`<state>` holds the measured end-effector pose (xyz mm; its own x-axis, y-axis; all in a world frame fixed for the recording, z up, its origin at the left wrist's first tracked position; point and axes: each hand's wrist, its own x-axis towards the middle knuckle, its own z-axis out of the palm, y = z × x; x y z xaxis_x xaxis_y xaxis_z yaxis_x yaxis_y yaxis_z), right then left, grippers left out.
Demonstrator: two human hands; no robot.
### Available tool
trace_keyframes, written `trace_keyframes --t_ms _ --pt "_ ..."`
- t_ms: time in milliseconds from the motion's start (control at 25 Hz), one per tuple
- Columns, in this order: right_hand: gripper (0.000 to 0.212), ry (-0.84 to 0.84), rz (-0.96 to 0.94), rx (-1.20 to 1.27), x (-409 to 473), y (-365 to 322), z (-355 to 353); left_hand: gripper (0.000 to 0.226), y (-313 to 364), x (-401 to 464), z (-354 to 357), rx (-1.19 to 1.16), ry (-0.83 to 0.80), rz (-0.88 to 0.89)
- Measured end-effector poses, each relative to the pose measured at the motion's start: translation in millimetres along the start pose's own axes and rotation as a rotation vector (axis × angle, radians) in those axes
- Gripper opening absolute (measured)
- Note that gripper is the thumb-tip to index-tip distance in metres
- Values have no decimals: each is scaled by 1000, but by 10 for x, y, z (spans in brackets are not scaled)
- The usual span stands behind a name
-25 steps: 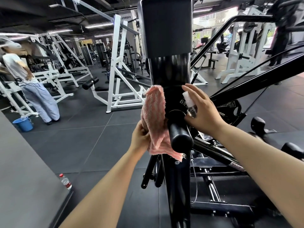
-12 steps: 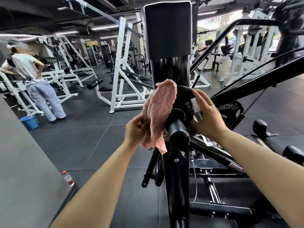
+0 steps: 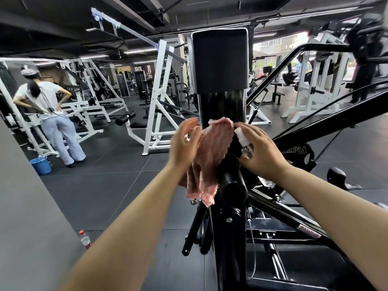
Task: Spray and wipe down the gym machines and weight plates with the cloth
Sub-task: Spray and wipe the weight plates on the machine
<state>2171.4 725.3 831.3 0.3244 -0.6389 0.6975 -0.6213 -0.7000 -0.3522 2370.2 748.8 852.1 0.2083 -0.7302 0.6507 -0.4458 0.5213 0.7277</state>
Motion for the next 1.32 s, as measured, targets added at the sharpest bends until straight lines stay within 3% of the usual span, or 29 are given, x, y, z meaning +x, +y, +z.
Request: trace_keyframes --t_ms 80,200,360,640,760,920,1320 --pt "81 -4 -27 -1 8 52 73 44 -28 2 247 312 -110 186" --pt "85 39 -3 19 -47 146 147 53 -215 -10 376 673 -11 337" --pt "84 66 -17 38 -60 175 157 46 -324 54 335 504 77 364" --pt "82 83 -14 45 -66 195 197 39 -490 -138 325 -13 246 -79" --pt "84 87 -7 46 -68 201 203 28 -555 -350 348 70 253 -189" --pt "87 84 -19 27 -71 198 203 49 -623 -578 412 -12 200 -277" --pt "88 165 107 155 -455 307 250 46 -710 -757 547 -111 259 -409"
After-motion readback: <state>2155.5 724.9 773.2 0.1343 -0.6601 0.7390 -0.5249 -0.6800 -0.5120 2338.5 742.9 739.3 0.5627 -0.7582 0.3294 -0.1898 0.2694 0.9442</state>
